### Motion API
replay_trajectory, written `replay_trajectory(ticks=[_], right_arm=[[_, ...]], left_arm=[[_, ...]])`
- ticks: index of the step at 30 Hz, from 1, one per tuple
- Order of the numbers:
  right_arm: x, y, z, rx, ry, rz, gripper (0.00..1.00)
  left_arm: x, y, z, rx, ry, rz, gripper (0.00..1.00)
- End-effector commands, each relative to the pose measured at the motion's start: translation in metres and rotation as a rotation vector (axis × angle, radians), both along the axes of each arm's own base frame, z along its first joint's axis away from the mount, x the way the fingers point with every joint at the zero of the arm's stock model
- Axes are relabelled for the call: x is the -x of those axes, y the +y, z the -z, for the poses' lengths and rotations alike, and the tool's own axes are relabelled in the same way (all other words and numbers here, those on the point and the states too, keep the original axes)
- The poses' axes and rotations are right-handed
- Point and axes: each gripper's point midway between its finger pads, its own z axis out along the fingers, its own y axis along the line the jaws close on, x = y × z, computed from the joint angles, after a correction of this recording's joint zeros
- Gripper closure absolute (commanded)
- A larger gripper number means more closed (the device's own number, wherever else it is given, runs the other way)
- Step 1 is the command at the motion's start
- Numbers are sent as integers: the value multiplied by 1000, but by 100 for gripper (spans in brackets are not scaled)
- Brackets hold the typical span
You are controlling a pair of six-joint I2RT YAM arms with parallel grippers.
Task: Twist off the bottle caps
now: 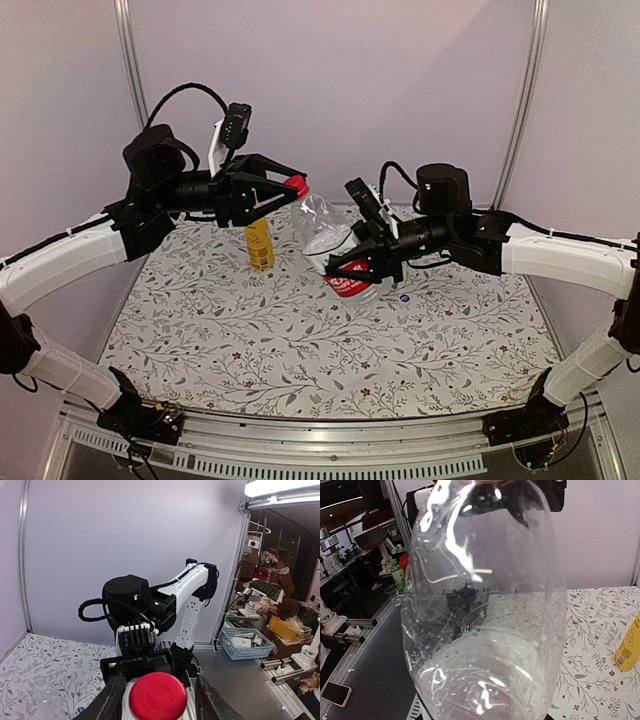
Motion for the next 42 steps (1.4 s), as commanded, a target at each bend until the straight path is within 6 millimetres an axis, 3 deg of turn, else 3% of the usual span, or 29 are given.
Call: replay_trajectory(ticks=[1, 7, 15, 21, 27, 33, 39, 42], right_arm=[[-6, 1, 7, 12, 7, 17, 69], [-6, 1, 8, 14, 8, 18, 69], [-9, 2, 7, 16, 4, 37, 69], [-43, 2, 12, 73, -14, 233, 70], [-88, -6, 10, 113, -70, 489, 70], [-119, -19, 11, 137, -106, 694, 71], [-129, -19, 19, 184, -172, 781, 71], [-130, -17, 24, 197, -191, 785, 71]], left_arm=[[4, 0, -12, 21, -27, 19, 51], [4, 0, -13, 22, -28, 19, 52], [1, -2, -9, 12, -14, 13, 62], [-21, -1, -14, 20, 68, -127, 84], [-55, 2, -18, 28, 215, -378, 91], [-91, 7, -3, -17, 352, -644, 85], [-104, 7, 2, -8, 407, -744, 79], [-109, 2, 14, -61, 426, -756, 78]])
